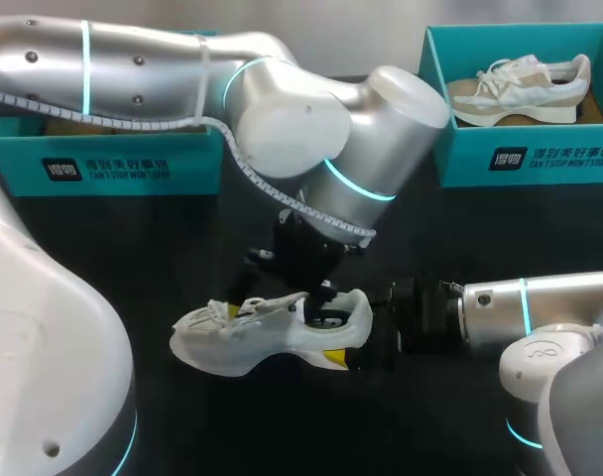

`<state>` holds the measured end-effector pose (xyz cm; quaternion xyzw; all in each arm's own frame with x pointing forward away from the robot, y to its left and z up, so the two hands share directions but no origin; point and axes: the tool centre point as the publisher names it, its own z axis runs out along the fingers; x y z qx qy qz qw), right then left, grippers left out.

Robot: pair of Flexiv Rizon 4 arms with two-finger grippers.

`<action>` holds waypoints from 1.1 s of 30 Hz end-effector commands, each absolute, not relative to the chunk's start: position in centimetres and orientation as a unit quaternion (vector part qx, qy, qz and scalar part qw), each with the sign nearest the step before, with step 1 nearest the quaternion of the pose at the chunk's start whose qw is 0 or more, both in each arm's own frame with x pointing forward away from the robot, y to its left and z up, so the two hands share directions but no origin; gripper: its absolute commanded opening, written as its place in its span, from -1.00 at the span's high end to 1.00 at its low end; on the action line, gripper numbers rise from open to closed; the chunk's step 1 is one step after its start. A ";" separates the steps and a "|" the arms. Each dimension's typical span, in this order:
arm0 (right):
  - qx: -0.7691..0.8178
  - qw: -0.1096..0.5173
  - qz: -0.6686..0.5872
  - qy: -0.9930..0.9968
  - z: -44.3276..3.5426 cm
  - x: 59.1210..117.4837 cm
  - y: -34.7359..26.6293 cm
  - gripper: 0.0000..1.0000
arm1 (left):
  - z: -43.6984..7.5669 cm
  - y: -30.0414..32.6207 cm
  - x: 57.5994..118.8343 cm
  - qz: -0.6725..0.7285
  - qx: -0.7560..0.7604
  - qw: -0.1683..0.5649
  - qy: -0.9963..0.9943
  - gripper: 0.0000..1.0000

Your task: Take the shoe out of the shoebox, open the shoe tongue, remove and reinsert the insole, then place the shoe into the shoebox

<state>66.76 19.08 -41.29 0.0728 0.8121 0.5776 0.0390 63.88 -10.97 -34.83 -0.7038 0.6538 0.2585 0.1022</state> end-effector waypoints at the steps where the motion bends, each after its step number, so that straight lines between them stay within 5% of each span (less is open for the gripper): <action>1: 0.073 0.038 0.574 0.815 -41.2 66.8 19.1 1.00 | -34.0 -10.0 63.6 0.246 -0.708 0.102 0.654 -1.00; 23: 0.073 0.038 0.574 0.815 -41.2 66.8 19.1 1.00 | -31.8 -11.2 63.4 0.182 -0.687 0.113 0.694 -0.99; 27: 0.073 0.038 0.574 0.815 -41.2 66.8 19.1 1.00 | -31.2 -11.1 63.4 0.158 -0.689 0.115 0.698 -0.67; 31: 0.073 0.038 0.574 0.815 -41.2 66.8 19.1 1.00 | -31.0 -10.9 63.2 0.144 -0.689 0.113 0.701 0.01; 33: 0.073 0.038 0.574 0.815 -41.2 66.8 19.1 1.00 | -30.9 -10.8 63.2 0.137 -0.689 0.114 0.702 0.07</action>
